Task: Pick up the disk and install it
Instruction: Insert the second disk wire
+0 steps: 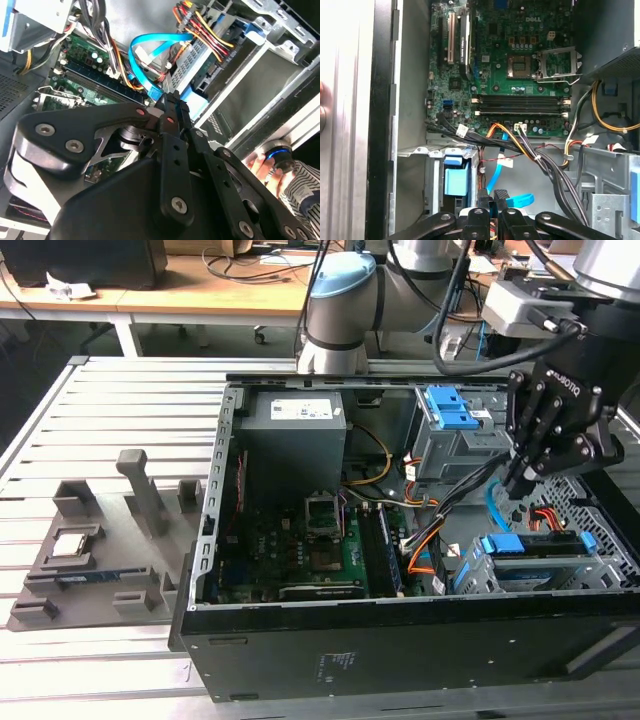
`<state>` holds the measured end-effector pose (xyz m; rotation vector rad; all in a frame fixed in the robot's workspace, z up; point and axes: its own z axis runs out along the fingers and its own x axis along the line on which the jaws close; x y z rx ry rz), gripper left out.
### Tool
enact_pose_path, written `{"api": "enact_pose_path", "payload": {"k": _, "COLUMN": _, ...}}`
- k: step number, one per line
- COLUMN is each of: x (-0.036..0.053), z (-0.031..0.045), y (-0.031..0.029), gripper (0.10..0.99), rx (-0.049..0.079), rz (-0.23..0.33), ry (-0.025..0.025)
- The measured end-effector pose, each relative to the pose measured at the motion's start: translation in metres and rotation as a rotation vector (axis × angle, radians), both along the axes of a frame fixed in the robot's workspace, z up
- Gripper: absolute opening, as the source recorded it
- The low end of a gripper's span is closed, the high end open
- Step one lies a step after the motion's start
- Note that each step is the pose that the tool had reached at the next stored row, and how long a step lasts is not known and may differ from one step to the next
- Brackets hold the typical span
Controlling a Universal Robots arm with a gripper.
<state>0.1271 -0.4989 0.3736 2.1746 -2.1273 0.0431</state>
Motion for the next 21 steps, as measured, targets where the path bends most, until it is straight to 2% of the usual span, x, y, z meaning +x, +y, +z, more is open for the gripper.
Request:
{"api": "enact_pose_path", "payload": {"k": 3, "x": 0.0034, "z": -0.0047, "y": -0.0137, "gripper": 0.161, "rx": 0.000, "rz": 0.000, "ry": 0.0001}}
{"api": "enact_pose_path", "payload": {"k": 5, "x": 0.0080, "z": -0.0080, "y": -0.0162, "gripper": 0.161, "rx": 0.000, "rz": 0.000, "ry": 0.0001}}
{"api": "enact_pose_path", "payload": {"k": 7, "x": 0.0193, "z": -0.0137, "y": -0.0170, "gripper": 0.161, "rx": -0.001, "rz": 0.000, "ry": 0.0000}}
{"api": "enact_pose_path", "payload": {"k": 9, "x": 0.0202, "z": -0.0172, "y": -0.0193, "gripper": 0.161, "rx": -0.002, "rz": 0.000, "ry": 0.0000}}
{"api": "enact_pose_path", "payload": {"k": 10, "x": 0.0205, "z": -0.0208, "y": -0.0226, "gripper": 0.161, "rx": -0.002, "rz": 0.000, "ry": 0.0000}}
{"api": "enact_pose_path", "payload": {"k": 14, "x": 0.0309, "z": -0.0264, "y": -0.0230, "gripper": 0.161, "rx": -0.003, "rz": 0.000, "ry": 0.0002}}
{"api": "enact_pose_path", "payload": {"k": 21, "x": 0.0319, "z": -0.0319, "y": -0.0236, "gripper": 0.161, "rx": -0.003, "rz": 0.000, "ry": 0.0001}}
